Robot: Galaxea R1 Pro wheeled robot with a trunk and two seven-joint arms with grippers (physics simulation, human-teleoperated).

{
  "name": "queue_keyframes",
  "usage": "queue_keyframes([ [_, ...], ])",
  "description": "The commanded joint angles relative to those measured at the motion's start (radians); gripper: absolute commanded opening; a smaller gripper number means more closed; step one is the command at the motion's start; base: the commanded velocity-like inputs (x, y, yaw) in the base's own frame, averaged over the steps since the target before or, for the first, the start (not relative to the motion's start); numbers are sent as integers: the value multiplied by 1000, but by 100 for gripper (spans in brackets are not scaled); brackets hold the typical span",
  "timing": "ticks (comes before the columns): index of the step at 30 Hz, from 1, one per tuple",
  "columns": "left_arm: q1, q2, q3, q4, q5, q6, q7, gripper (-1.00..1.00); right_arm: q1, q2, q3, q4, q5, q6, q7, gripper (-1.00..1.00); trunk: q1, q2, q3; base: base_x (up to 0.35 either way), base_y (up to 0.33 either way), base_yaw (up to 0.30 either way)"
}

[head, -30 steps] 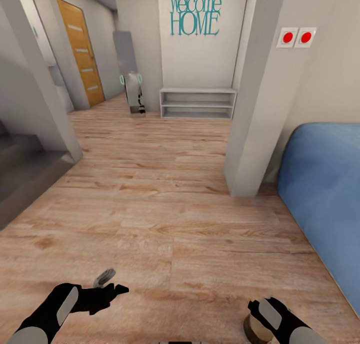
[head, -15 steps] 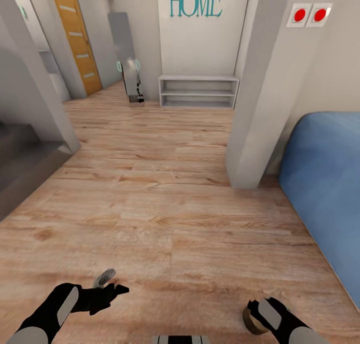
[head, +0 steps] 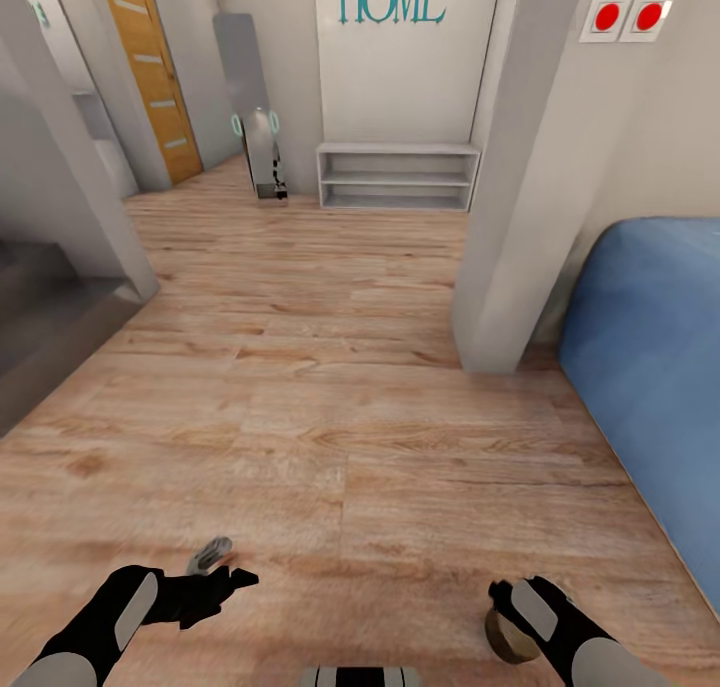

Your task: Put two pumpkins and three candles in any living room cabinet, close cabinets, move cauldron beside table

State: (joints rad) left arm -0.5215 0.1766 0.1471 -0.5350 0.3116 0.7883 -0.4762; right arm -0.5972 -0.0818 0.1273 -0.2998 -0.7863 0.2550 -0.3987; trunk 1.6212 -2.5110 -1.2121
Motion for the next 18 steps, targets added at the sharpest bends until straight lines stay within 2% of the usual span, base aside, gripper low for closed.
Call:
queue_keyframes([
  [1,0,0,0,0,0,0,0,100,-1,0,0,-1,0,1,0,100,0,0,0,141,0,0],
  [6,0,-2,0,0,0,0,1,100,-4,-8,1,-2,0,2,0,100,0,0,0,183,0,0],
  [12,0,-2,0,0,1,0,1,100,-4,-11,1,-2,-1,1,0,100,0,0,0,32,0,0],
  [18,0,-3,0,0,1,0,1,100,-4,-12,2,-1,-1,-4,0,100,3,-1,-23,2,0,0],
])
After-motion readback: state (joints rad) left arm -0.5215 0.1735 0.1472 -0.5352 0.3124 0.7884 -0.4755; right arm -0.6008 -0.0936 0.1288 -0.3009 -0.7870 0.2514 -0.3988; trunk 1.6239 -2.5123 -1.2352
